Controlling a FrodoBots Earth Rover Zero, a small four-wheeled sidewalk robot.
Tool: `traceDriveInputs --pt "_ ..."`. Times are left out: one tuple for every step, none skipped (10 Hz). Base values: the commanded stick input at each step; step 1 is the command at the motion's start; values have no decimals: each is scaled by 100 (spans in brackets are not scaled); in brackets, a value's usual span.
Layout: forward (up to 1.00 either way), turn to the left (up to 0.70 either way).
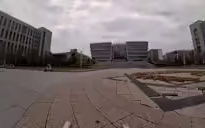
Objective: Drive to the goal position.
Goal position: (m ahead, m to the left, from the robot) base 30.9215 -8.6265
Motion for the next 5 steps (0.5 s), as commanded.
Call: traceDriveInputs --pt "70 0" --pt "70 0" --pt "70 0" --pt "70 0" --pt "70 0"
